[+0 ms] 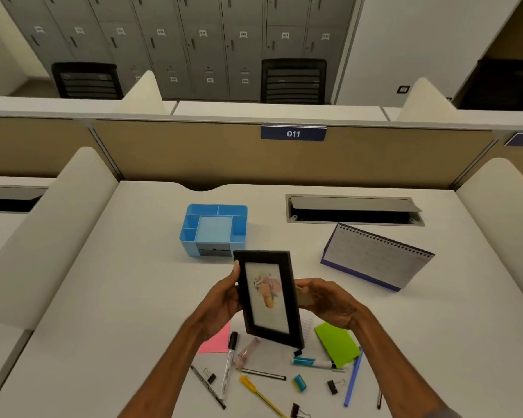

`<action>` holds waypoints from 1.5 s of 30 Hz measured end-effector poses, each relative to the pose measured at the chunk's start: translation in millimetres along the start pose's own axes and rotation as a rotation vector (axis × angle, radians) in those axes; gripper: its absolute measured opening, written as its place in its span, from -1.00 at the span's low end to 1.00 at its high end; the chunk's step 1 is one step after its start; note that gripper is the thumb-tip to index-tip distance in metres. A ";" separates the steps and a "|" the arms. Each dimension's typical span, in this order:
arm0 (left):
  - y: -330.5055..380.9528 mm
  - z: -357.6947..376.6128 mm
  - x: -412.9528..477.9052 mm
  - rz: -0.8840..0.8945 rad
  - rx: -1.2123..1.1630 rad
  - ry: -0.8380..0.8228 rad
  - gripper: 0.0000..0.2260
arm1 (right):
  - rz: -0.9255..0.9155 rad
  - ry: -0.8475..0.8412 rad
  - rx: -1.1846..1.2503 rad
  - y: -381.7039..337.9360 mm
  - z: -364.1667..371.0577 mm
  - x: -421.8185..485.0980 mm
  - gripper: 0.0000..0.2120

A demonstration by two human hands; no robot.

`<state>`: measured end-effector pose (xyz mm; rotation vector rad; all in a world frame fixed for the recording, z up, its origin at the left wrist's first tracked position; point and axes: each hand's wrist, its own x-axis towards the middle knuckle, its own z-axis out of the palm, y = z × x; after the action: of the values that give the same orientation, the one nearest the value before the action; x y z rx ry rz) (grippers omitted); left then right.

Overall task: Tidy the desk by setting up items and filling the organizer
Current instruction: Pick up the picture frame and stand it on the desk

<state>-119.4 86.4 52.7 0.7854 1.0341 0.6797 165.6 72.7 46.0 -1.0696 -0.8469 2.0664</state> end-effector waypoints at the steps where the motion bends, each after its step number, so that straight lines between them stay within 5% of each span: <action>1: 0.2 1.0 0.7 0.001 -0.013 0.008 -0.49 | -0.010 0.017 0.028 0.6 -0.3 1.5 -0.45; 5: 3.6 4.8 7.2 0.025 -0.004 0.044 -0.50 | -0.143 0.238 -0.160 -0.8 6.8 5.9 -0.69; 9: 10.6 4.7 15.4 0.066 0.096 0.045 -0.49 | -0.235 0.906 -0.247 11.3 9.3 10.2 -0.85; 14: 16.1 12.0 33.3 0.130 0.262 -0.010 -0.49 | 0.024 0.659 -0.090 4.7 24.6 23.1 -0.44; 23: 37.0 37.7 90.1 0.108 0.184 0.088 -0.48 | -0.130 0.778 0.210 -25.7 7.9 69.6 -0.74; 32: 44.2 41.8 152.1 0.010 0.153 0.145 -0.39 | -0.197 0.866 0.325 -24.1 -10.8 117.4 -0.42; 45: 25.6 29.4 185.9 0.021 0.214 0.163 -0.54 | -0.309 0.959 0.426 -9.9 -19.2 144.7 -0.52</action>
<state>-28.1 242.0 -6.5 0.9387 1.2627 0.6665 118.9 195.8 -17.7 -1.3646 -0.0629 1.1588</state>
